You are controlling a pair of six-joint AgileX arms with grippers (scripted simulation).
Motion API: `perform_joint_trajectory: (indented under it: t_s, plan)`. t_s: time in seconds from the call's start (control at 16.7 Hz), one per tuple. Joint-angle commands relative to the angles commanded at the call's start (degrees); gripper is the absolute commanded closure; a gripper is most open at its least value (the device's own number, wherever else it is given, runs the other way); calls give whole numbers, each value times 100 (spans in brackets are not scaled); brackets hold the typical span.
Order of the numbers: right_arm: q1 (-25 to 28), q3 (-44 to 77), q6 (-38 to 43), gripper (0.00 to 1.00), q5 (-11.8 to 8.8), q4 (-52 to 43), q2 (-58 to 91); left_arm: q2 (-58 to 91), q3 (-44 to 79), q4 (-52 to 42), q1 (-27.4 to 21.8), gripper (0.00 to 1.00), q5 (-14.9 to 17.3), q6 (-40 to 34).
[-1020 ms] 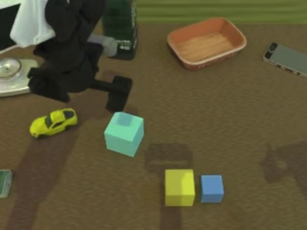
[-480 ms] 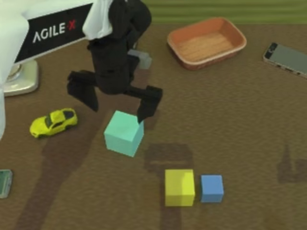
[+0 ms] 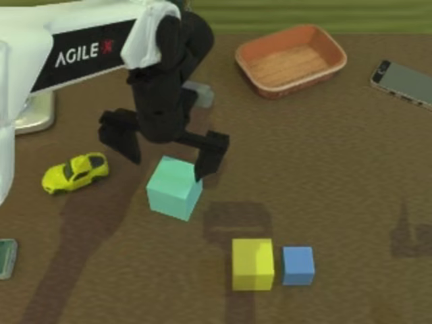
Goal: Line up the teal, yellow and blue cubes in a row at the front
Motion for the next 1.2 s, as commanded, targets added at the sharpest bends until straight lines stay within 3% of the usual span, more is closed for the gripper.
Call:
perform_joint_trajectory:
  t_s: [0.3,0.6,1.2]
  plan:
    - [0,0,0,0,0,0,0,425,-671,1147,-5,0,4,-2]
    - [0,0,0,0,0,0,0,501,-770,1287,-8,0,5,-3]
    - [0,0,0,0,0,0,0,501,-770,1287,-8,75,5,-3]
